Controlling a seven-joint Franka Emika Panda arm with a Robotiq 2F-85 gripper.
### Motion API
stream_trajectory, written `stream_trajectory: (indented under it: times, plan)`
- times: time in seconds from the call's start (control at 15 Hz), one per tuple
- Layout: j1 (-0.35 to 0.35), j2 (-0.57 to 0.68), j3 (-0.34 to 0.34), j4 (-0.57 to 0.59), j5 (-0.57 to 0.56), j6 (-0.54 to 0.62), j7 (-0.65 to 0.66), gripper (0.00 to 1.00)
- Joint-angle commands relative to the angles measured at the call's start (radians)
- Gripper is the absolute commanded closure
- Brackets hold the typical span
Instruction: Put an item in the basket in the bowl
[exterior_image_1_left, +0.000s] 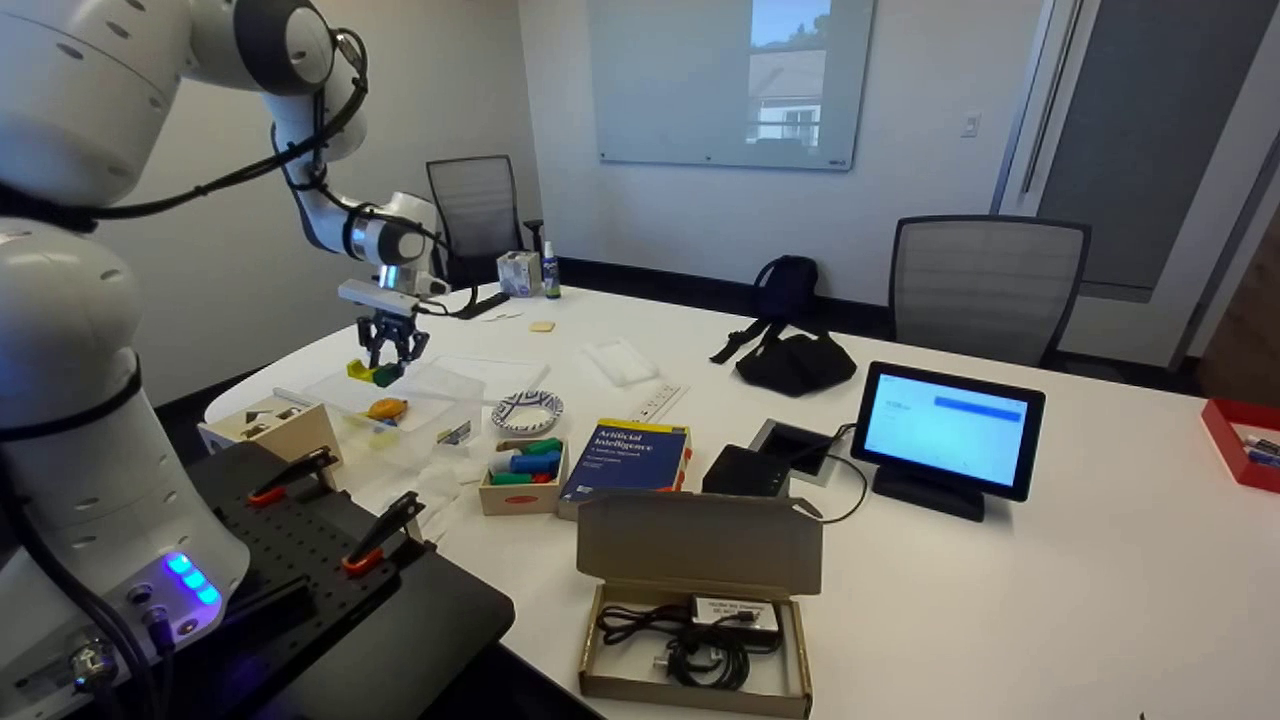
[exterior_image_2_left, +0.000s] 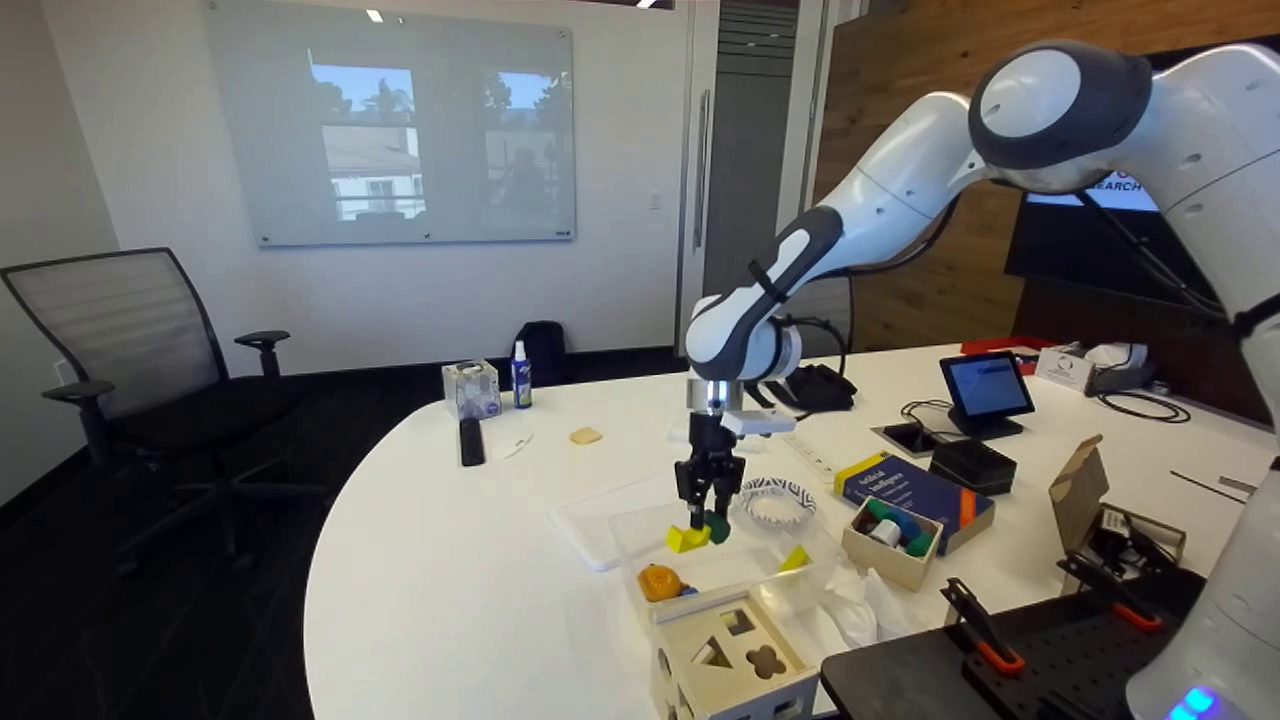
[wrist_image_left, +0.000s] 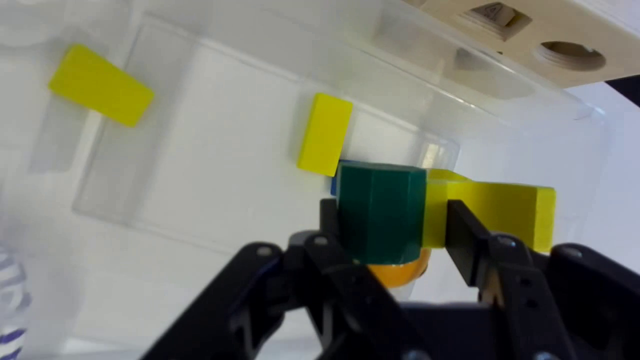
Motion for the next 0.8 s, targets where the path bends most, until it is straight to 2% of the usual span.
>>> stream_trajectory:
  times: [0.0, 0.13, 0.33, 0.47, 0.73]
  plan:
    - [-0.064, -0.176, -0.007, -0.09, 0.036, -0.052, -0.045, 0.7]
    - [-0.061, -0.231, -0.076, -0.122, 0.008, 0.032, 0.028, 0.7]
    - [-0.066, -0.216, -0.172, -0.108, -0.024, 0.125, 0.082, 0.7]
    - [-0.059, -0.158, -0.236, -0.079, -0.056, 0.197, 0.149, 0.7]
    - [-0.06, -0.016, -0.295, -0.006, -0.057, 0.252, 0.228, 0.7]
